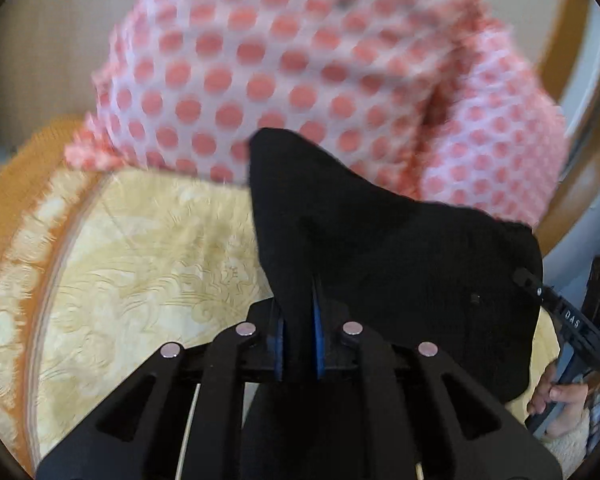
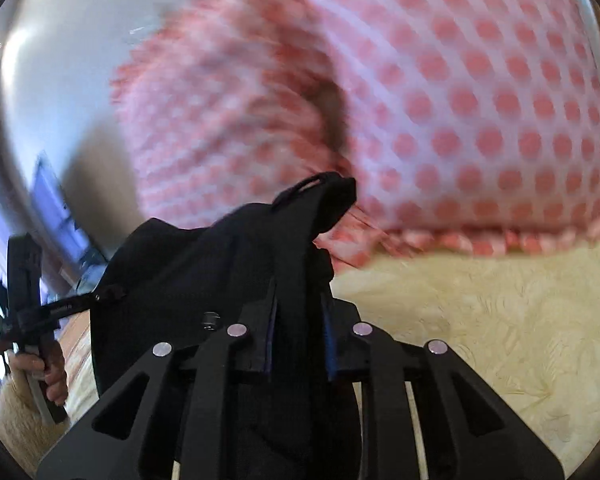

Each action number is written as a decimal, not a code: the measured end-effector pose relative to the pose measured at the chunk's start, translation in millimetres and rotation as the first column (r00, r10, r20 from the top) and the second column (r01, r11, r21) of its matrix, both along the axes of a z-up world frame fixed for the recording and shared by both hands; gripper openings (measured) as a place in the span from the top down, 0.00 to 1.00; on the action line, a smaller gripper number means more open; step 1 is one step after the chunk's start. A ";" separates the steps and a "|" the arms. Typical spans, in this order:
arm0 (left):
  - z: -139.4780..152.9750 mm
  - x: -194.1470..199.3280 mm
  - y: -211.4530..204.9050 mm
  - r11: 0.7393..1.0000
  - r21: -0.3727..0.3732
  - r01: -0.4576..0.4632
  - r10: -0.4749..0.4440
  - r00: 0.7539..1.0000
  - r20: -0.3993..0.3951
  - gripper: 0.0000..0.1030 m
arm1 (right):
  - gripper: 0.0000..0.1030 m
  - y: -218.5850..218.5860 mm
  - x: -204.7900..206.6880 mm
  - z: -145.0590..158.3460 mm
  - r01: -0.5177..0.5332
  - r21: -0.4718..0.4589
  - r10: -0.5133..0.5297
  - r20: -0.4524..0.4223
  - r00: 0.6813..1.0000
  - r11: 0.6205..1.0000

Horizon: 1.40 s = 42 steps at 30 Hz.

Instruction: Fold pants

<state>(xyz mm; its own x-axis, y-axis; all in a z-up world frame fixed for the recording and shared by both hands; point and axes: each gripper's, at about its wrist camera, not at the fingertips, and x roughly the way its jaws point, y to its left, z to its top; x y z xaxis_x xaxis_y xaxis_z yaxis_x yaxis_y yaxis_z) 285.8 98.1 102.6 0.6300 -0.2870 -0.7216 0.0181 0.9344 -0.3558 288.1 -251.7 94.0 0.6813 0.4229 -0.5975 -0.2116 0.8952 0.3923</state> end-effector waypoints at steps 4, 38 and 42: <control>-48.3 31.8 1.2 0.998 0.019 -0.053 0.055 0.987 -0.149 0.80 | 0.78 -5.6 22.4 -45.9 0.073 -0.020 -0.076 -0.170 0.983 0.997; -31.0 -225.1 -46.6 0.965 0.261 -0.033 -0.013 0.985 0.171 0.02 | 0.01 76.4 -214.0 -27.8 0.093 -0.295 -0.041 0.177 0.983 0.951; -41.5 -240.6 -52.5 0.946 0.321 -0.037 -0.022 0.984 0.178 0.02 | 0.01 86.8 -224.2 -35.7 0.106 -0.342 -0.050 0.170 0.984 0.934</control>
<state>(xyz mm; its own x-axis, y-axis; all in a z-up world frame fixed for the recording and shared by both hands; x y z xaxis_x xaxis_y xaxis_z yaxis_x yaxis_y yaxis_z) 45.2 45.6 61.1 0.7568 -0.0526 -0.6515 0.0456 0.9986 -0.0278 64.0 -164.9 58.3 0.8001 0.1489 -0.5811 -0.1687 0.9855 0.0203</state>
